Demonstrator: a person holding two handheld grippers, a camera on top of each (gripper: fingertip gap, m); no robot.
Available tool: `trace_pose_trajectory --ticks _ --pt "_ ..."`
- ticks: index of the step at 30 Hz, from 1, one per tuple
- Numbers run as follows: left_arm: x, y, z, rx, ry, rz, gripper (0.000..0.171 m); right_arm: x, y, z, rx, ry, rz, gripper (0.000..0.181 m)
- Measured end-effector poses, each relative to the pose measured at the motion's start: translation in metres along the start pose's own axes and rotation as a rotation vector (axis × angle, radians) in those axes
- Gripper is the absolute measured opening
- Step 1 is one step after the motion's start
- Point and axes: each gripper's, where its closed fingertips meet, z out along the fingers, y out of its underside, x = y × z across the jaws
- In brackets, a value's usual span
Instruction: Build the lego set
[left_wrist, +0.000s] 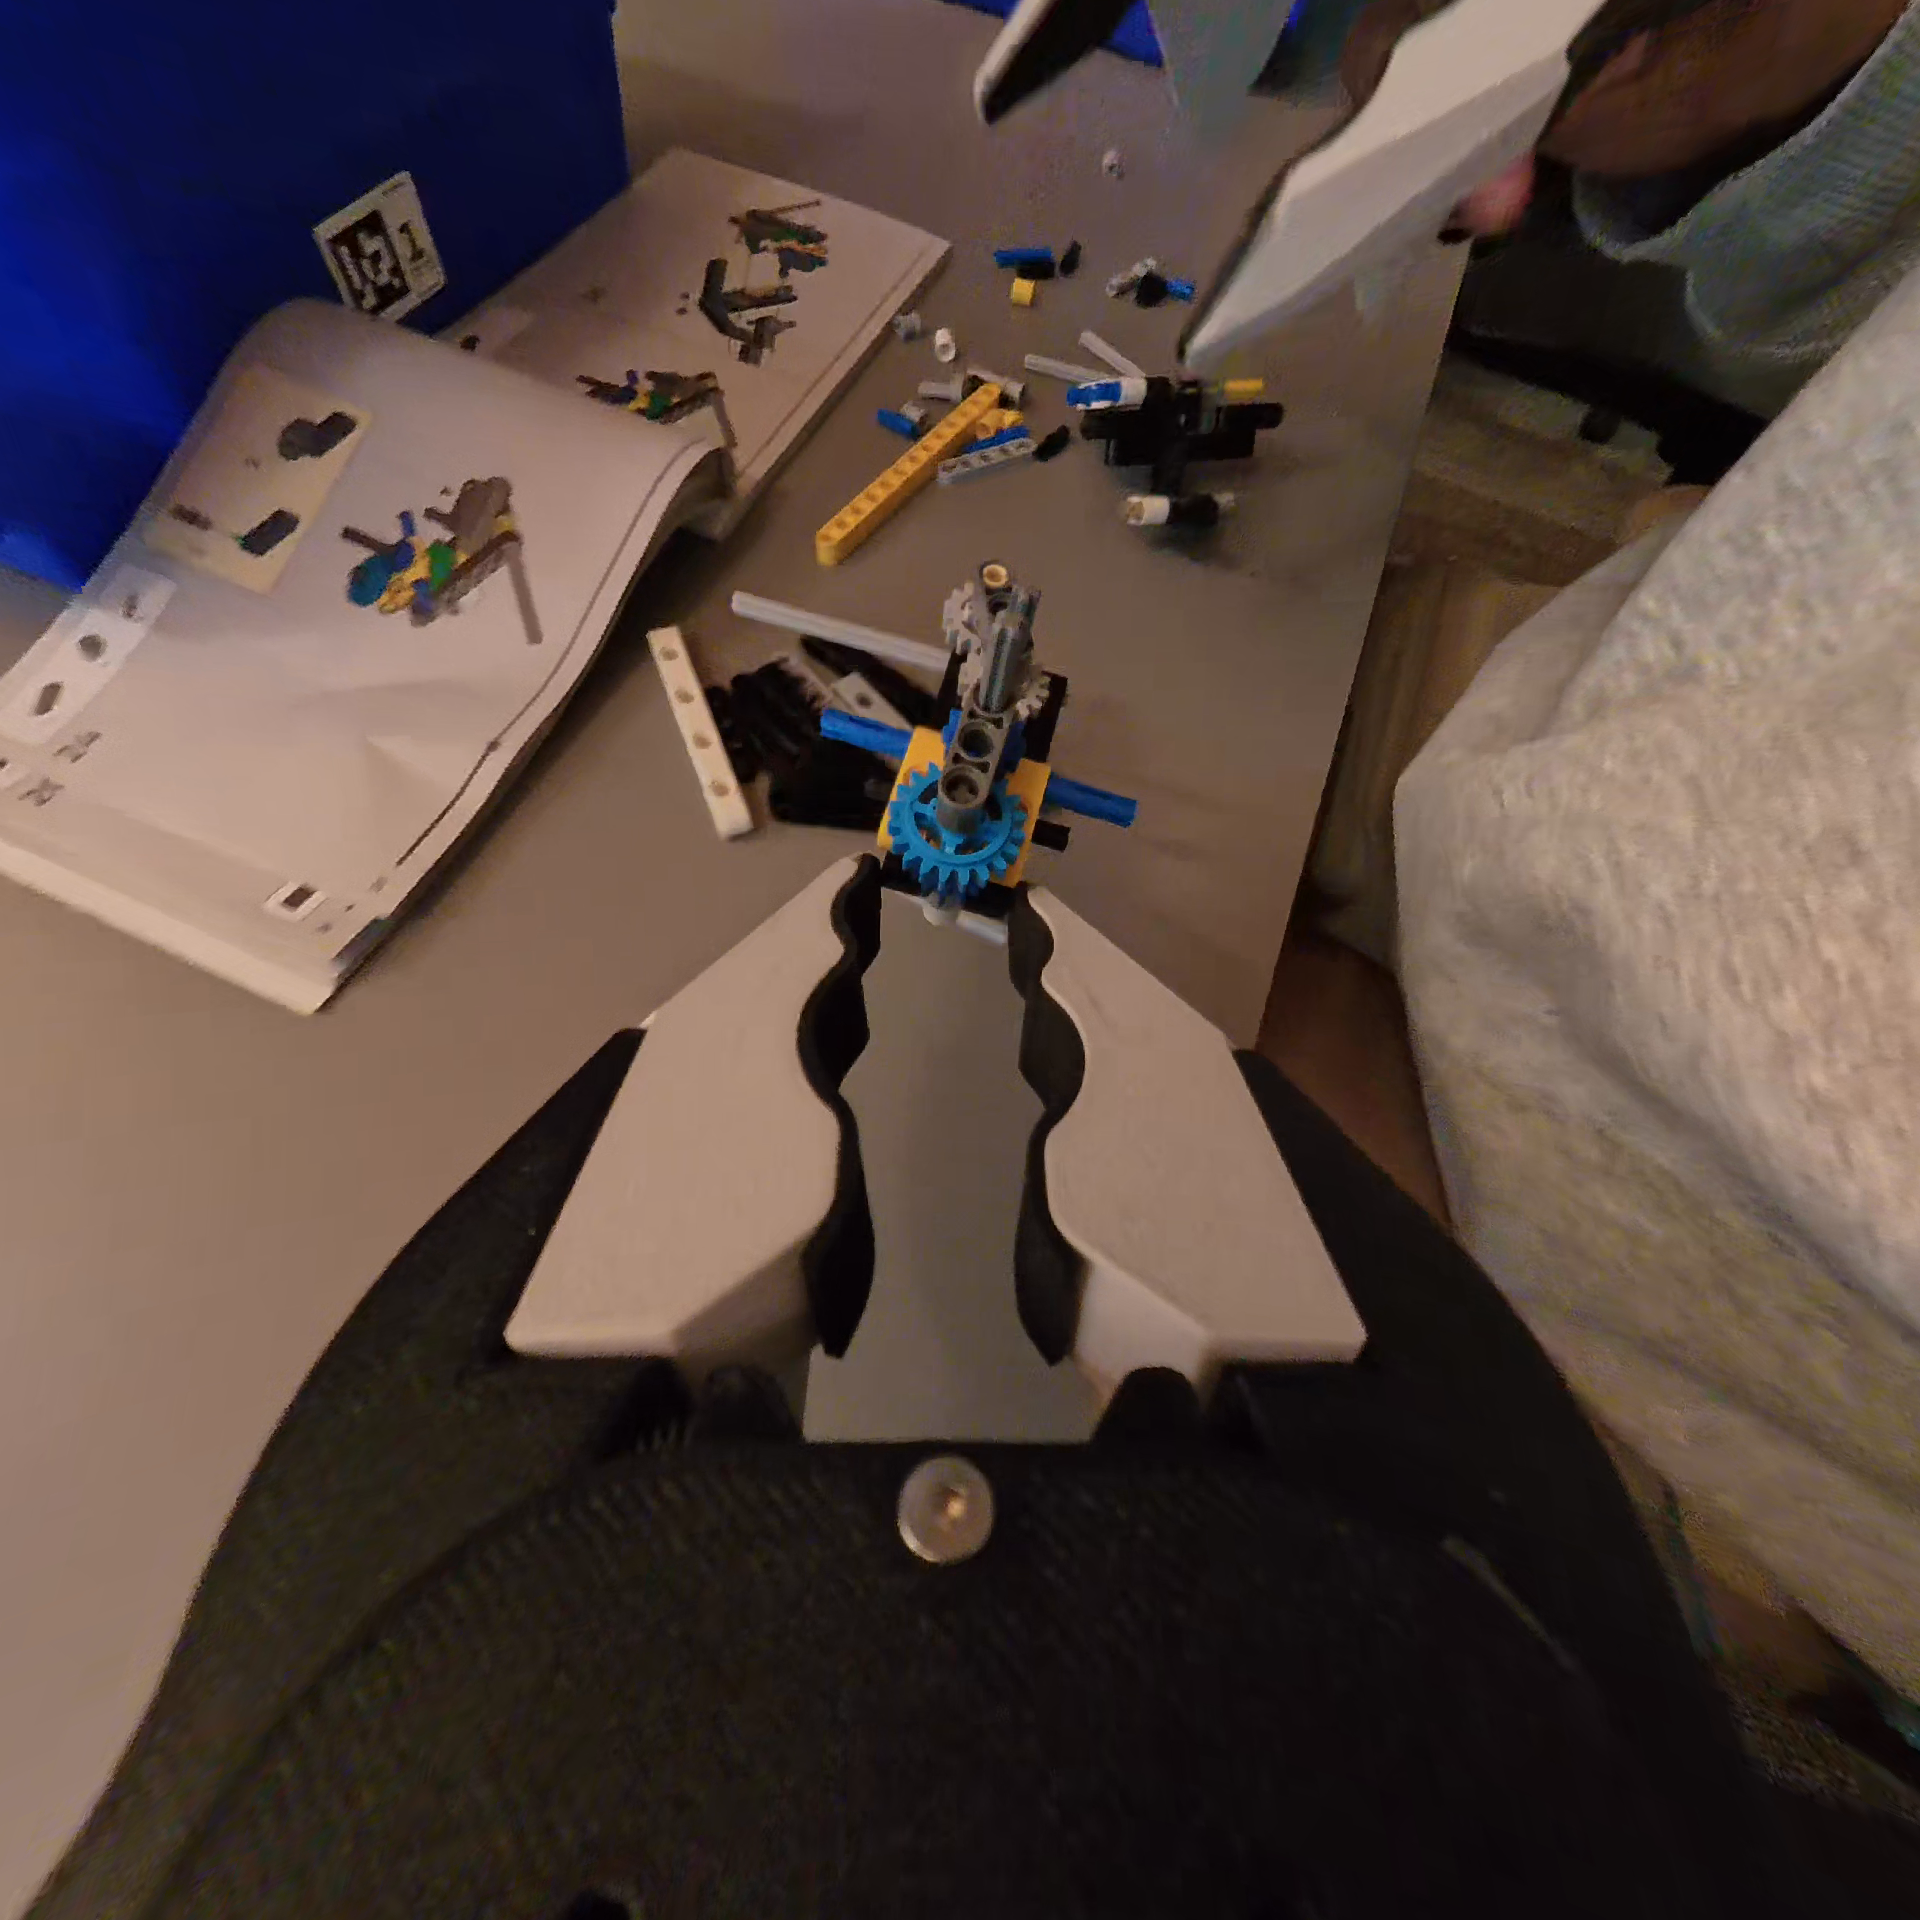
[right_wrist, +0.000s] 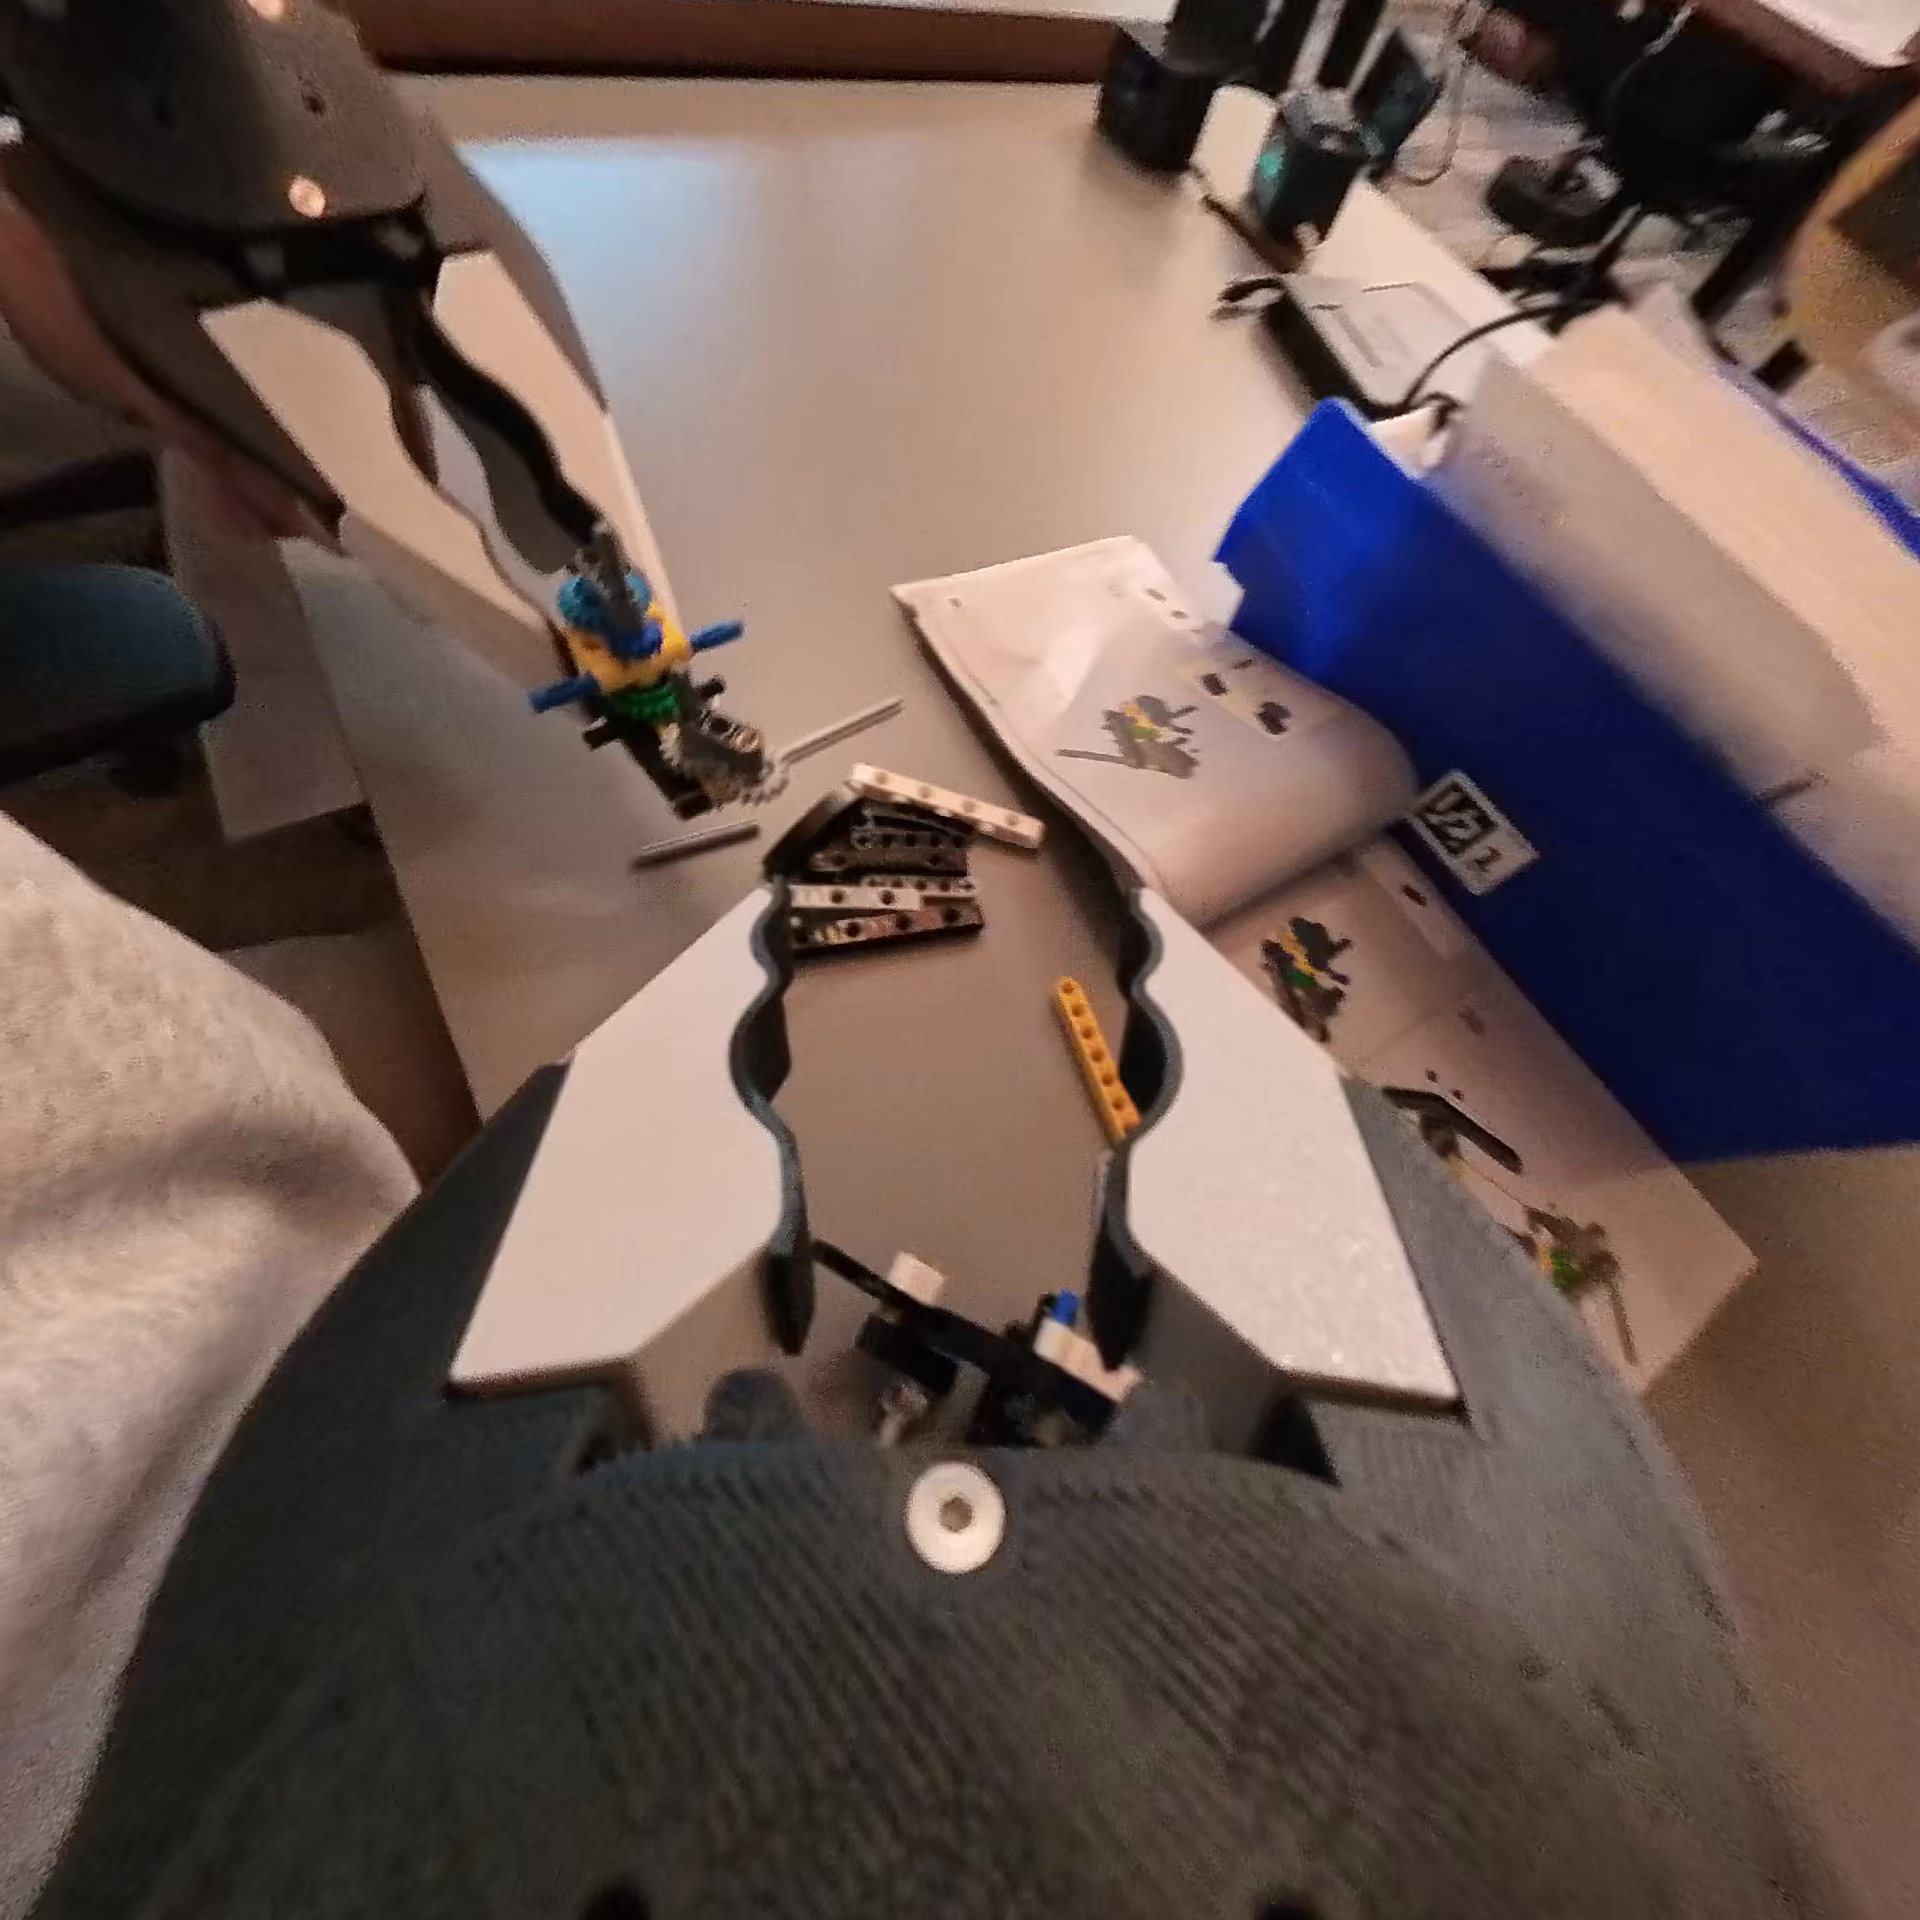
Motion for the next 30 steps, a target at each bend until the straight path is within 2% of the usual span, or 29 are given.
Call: trace_pose_trajectory --ticks 7,12,17,21,27,30 --pt "0.028 -0.008 0.039 -0.017 0.011 0.018 0.023 0.024 0.015 -0.041 0.093 0.088 0.057 0.056" --pt "0.026 -0.015 0.038 0.074 -0.03 -0.036 0.023 0.014 0.015 -0.044 0.168 0.079 0.083 0.056" --pt "0.033 -0.017 0.038 0.102 -0.045 -0.016 0.023 0.02 0.009 -0.052 0.308 0.151 -0.002 0.053" --pt "0.044 -0.011 0.046 0.075 -0.025 0.012 0.022 0.029 0.008 -0.073 0.413 0.186 -0.035 0.044" --pt "0.053 0.002 0.055 0.002 -0.029 0.066 0.023 0.05 0.026 -0.107 0.385 0.295 -0.041 0.043" --pt "0.055 0.006 0.058 -0.014 -0.041 0.083 0.023 0.052 0.027 -0.117 0.451 0.282 0.013 0.039"
